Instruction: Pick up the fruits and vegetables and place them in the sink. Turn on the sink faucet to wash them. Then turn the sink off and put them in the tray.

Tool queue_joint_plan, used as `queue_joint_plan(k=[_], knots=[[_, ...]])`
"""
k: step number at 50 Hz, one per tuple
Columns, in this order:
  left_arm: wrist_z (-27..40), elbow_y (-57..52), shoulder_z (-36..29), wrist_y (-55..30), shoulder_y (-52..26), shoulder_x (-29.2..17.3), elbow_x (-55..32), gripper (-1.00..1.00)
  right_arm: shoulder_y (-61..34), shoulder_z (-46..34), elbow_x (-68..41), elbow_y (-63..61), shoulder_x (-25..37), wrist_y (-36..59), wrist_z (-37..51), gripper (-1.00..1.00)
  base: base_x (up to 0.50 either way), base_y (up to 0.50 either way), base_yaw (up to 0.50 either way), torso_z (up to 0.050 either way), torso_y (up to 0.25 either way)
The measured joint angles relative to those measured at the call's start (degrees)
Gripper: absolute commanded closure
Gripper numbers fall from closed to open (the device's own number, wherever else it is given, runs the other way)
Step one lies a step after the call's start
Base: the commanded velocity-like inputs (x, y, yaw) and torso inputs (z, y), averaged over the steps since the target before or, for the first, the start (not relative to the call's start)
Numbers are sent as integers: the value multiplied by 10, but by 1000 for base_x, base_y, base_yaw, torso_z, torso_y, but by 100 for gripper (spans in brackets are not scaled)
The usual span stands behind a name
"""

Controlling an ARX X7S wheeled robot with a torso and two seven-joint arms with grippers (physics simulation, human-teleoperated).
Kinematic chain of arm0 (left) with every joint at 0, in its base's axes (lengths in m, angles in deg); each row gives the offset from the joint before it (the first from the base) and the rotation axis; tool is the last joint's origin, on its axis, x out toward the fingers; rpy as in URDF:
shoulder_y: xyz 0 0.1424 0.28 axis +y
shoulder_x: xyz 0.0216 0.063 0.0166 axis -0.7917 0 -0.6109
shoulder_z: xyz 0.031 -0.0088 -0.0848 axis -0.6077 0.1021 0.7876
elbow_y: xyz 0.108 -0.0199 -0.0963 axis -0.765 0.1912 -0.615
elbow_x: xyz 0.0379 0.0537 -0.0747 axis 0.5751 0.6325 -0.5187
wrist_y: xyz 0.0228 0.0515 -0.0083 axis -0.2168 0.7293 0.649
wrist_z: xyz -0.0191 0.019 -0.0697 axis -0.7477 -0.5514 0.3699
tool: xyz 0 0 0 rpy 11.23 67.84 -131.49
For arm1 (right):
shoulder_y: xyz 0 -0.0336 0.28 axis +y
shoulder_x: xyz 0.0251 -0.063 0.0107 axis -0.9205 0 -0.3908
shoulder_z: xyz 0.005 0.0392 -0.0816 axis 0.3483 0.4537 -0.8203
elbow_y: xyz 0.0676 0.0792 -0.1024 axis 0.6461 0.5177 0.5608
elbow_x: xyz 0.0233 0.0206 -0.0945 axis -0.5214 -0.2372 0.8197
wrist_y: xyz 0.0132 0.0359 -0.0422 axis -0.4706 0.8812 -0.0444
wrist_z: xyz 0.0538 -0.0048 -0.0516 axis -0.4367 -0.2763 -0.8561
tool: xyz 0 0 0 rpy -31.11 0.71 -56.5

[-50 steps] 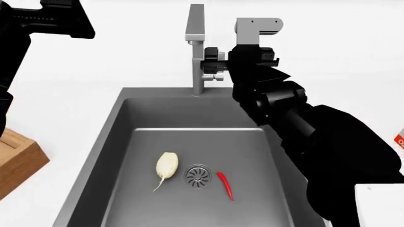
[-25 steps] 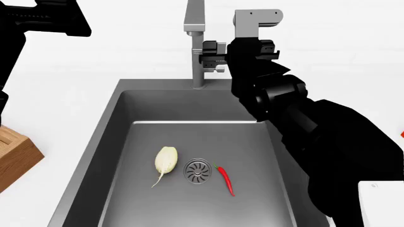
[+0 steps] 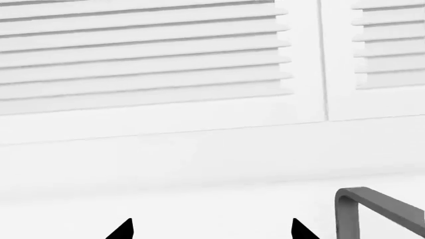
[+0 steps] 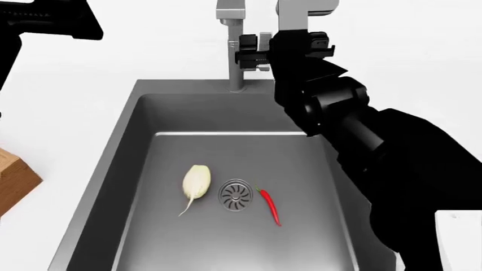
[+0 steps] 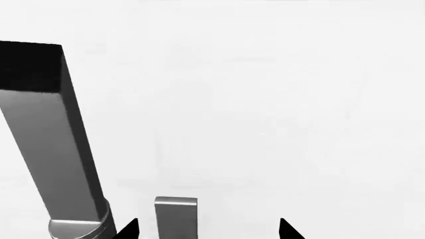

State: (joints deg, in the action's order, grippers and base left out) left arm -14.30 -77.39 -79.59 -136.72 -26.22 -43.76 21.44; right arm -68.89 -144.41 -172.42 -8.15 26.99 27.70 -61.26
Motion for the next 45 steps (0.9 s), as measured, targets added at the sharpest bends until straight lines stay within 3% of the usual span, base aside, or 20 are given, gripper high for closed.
queue_joint_plan(k=[4, 45], knots=[[-1, 0, -1, 2, 1, -1, 2, -100, 1, 0, 0, 0, 0, 0, 0, -100, 0, 0, 0, 8, -250], [13, -3, 11, 1, 2, -8, -24, -100, -24, 2, 19, -10, 0, -12, 22, -100, 0, 0, 0, 0, -2]])
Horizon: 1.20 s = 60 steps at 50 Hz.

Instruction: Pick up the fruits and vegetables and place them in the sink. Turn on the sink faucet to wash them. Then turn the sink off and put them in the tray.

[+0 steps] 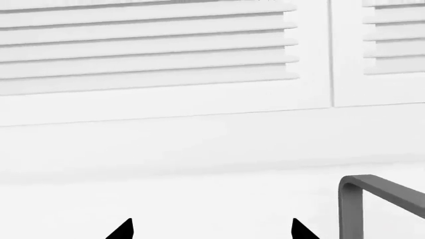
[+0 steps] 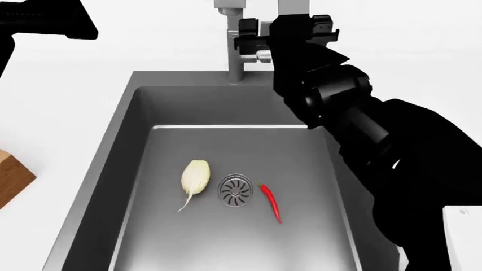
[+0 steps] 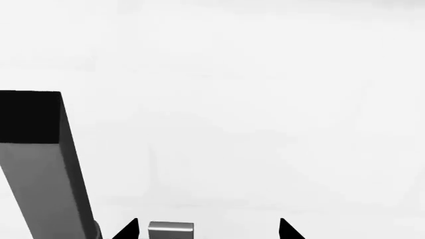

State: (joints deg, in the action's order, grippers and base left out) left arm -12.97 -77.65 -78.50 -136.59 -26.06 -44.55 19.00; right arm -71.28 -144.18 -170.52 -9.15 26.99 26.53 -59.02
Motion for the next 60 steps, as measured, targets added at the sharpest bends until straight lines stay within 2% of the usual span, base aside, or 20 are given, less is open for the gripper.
queue_joint_plan(k=[6, 22, 60], knots=[[-1, -2, -3, 1, -2, -3, 3, -100, 0, 1, 2, -1, 0, -1, 1, -100, 0, 0, 0, 10, -250], [-2, -2, -1, 8, 8, -5, 3, -100, 8, 2, 2, 8, 0, -2, -3, -100, 0, 0, 0, 0, 0], [-11, 5, -9, 28, 31, -7, 20, -100, 26, 71, 71, 58, 0, -22, -61, -100, 0, -2, -4, 0, -2]])
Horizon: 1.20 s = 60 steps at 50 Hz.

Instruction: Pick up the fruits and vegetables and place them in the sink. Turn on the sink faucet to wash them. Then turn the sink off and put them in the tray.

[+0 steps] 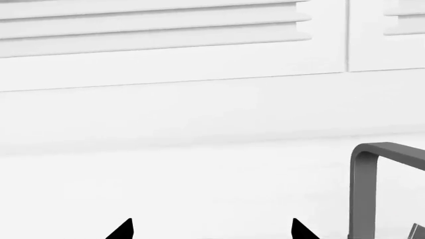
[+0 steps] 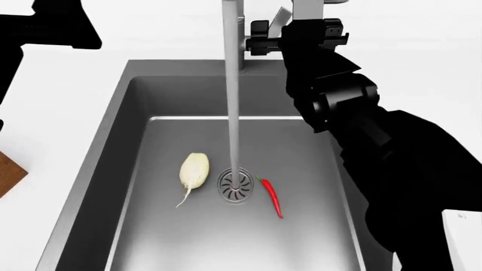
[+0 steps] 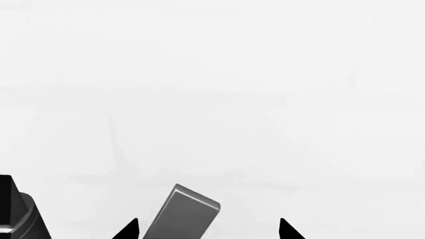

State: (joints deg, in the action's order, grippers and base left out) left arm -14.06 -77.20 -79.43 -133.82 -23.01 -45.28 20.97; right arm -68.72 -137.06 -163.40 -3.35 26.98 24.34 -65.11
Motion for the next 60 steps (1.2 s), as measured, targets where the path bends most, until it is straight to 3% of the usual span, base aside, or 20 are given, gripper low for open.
queue_joint_plan(k=[32, 60], knots=[[8, -6, 5, 0, 2, -5, -17, -100, -7, -5, -40, -1, 2, 11, 0, -100, 0, -2, -4, 0, -2], [10, -4, 1, 4, 3, -7, -16, -100, -10, -31, -113, -139, 73, 6, 64, -100, 0, 0, 0, 0, 1]])
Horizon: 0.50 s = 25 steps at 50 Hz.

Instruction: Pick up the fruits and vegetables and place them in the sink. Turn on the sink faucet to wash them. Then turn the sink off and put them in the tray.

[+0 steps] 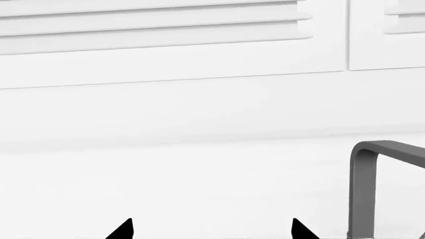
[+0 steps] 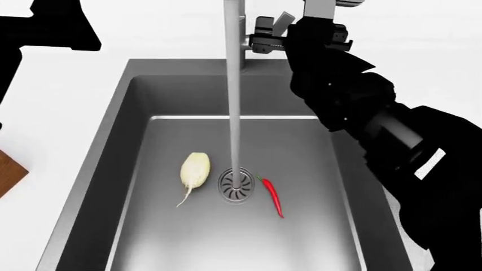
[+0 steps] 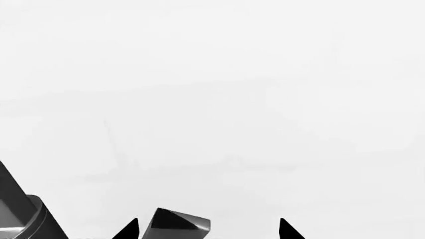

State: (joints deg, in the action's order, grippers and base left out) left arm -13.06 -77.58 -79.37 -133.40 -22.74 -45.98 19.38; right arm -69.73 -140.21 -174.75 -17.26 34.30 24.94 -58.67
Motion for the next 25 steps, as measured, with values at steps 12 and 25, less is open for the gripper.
queue_joint_plan(k=[12, 25], knots=[[-3, 2, -2, 5, 5, -1, 4, -100, -2, -3, -8, -42, 24, -12, 22, -100, 0, 0, 0, 1, 4], [-5, 2, -3, 9, 10, -3, 5, -100, -16, 5, 10, -104, 64, -28, 60, -100, 0, 0, 0, 0, 3]])
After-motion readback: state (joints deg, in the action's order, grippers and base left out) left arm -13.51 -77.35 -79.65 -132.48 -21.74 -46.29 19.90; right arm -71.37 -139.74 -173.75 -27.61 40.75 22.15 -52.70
